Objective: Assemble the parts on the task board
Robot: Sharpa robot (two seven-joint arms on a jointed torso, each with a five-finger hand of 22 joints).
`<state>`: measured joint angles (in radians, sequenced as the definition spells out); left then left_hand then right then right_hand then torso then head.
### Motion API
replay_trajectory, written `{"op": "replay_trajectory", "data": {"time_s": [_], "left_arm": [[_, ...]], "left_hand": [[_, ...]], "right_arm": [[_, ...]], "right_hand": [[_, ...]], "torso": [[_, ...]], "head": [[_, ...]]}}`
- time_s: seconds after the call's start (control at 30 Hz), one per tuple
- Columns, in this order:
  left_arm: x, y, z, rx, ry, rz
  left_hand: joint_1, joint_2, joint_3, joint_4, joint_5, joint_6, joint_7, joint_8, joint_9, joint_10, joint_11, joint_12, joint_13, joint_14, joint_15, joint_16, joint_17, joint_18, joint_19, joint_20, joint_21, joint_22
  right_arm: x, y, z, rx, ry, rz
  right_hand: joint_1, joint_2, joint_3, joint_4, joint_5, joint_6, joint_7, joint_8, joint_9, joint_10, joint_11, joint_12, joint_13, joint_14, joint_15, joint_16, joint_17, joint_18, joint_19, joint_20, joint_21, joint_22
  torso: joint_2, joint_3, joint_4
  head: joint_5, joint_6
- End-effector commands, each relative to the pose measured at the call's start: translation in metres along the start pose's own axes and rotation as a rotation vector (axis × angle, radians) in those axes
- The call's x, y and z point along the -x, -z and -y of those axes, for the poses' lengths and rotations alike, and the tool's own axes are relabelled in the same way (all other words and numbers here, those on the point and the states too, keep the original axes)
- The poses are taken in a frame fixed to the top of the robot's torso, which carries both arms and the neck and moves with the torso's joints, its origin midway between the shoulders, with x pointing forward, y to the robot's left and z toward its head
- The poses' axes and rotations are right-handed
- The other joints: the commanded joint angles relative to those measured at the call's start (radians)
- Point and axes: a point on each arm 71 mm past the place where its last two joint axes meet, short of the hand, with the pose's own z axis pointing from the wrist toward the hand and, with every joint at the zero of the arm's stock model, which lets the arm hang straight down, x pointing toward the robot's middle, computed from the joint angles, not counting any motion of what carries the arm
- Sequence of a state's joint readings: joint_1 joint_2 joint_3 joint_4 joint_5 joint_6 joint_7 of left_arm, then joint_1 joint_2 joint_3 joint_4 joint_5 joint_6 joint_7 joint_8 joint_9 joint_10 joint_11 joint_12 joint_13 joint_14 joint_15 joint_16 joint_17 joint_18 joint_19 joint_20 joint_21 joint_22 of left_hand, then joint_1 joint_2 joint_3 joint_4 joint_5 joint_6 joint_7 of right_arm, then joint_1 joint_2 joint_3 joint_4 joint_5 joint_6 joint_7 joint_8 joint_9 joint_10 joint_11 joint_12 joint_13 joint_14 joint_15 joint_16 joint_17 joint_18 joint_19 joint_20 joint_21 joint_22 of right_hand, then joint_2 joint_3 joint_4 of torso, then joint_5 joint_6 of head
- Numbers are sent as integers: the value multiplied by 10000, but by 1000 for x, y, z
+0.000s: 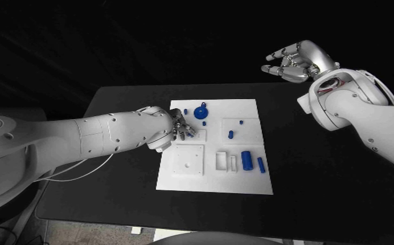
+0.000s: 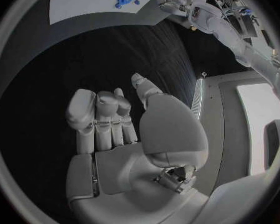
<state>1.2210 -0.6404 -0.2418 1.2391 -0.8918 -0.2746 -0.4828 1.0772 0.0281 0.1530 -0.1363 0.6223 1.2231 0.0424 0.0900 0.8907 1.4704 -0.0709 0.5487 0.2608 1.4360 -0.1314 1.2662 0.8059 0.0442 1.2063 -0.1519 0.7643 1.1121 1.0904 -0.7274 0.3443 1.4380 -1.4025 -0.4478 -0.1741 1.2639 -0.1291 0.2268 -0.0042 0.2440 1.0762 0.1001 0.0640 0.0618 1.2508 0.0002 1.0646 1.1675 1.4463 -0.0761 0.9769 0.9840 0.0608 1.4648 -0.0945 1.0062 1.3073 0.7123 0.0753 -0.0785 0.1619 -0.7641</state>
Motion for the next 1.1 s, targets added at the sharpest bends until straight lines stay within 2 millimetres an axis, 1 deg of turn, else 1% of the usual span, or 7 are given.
{"op": "replay_trajectory", "data": {"time_s": [0.03, 0.27, 0.43, 0.53, 0.77, 0.83, 1.1], "left_arm": [[-2, 0, 2, -50, -255, -131], [-4, -1, 2, -89, -600, -113], [-4, -2, 1, -88, -796, -42], [-3, -2, 1, -81, -838, -29], [-4, -3, 1, -82, -879, -35], [-4, -3, 1, -79, -888, -44], [-5, -3, 1, -31, -955, -151]], "left_hand": [[39, 137, 938, -996, 22, 735, -698, 25, 105, 413, -49, -46, -11, -34, -69, -48, -23, 59, 91, 7, -57, 39], [47, 133, 930, -994, 3, 731, -697, 22, 98, 415, -50, -57, -10, -35, -70, -59, -44, 53, 109, 5, -104, 88], [50, 130, 927, -989, 4, 729, -695, 22, 95, 415, -48, -65, -11, -38, -70, -70, -61, 50, 118, 3, -133, 117], [50, 130, 927, -989, 4, 729, -695, 22, 95, 415, -48, -65, -11, -38, -70, -70, -61, 50, 118, 3, -133, 117], [66, 133, 920, -967, -23, 725, -695, 25, 91, 414, -49, -74, -7, -36, -71, -77, -78, 45, 148, 1, -202, 186], [75, 131, 916, -959, -44, 718, -695, 24, 88, 415, -49, -71, -2, -34, -71, -73, -77, 44, 164, 1, -238, 226], [75, 131, 916, -959, -44, 718, -695, 24, 88, 415, -49, -71, -2, -34, -71, -73, -77, 44, 164, 1, -238, 226]], "right_arm": [[-1, 0, -1, 42, 32, -89], [-1, 0, -1, 59, 59, -92], [-1, 0, -2, 82, 100, -93], [-1, 0, -2, 86, 106, -95], [-1, 0, -3, 95, 100, -104], [-1, 0, -3, 99, 97, -104], [-1, 0, -3, 81, 103, -112]], "right_hand": [[13, 24, 101, -13, -56, 51, -10, -22, 6, -54, -31, -28, -3, -18, 26, -42, -7, 121, 272, 32, -39, 1309], [13, 24, 101, -13, -56, 51, -10, -22, 6, -54, -31, -28, -3, -18, 26, -42, -7, 121, 272, 32, -39, 1309], [7, 34, 122, -24, -60, 53, -10, -22, 6, -59, -32, -34, -9, -18, 25, -41, -1, 121, 274, 31, -40, 1310], [7, 34, 122, -24, -60, 53, -10, -22, 6, -59, -32, -34, -9, -18, 25, -41, -1, 121, 274, 31, -40, 1310], [5, 37, 145, -35, -66, 55, -12, -22, 6, -61, -33, -35, -12, -19, 24, -54, -9, 120, 274, 30, -45, 1310], [5, 37, 145, -35, -66, 55, -12, -22, 6, -61, -33, -35, -12, -19, 24, -54, -9, 120, 274, 30, -45, 1310], [-4, 36, 176, -54, -79, 72, -17, -22, 6, -55, -36, -26, -7, -16, 22, -52, -2, 119, 275, 29, -48, 1310]], "torso": [[1, -3, 0], [4, -3, 6], [2, -6, -2], [-1, -3, 8], [-1, -5, 5], [-1, 2, 4], [-1, 2, 1]], "head": [[-8, 0], [-21, -8], [-32, -2], [-31, -3], [-31, 1], [-30, 1], [-36, -2]]}}
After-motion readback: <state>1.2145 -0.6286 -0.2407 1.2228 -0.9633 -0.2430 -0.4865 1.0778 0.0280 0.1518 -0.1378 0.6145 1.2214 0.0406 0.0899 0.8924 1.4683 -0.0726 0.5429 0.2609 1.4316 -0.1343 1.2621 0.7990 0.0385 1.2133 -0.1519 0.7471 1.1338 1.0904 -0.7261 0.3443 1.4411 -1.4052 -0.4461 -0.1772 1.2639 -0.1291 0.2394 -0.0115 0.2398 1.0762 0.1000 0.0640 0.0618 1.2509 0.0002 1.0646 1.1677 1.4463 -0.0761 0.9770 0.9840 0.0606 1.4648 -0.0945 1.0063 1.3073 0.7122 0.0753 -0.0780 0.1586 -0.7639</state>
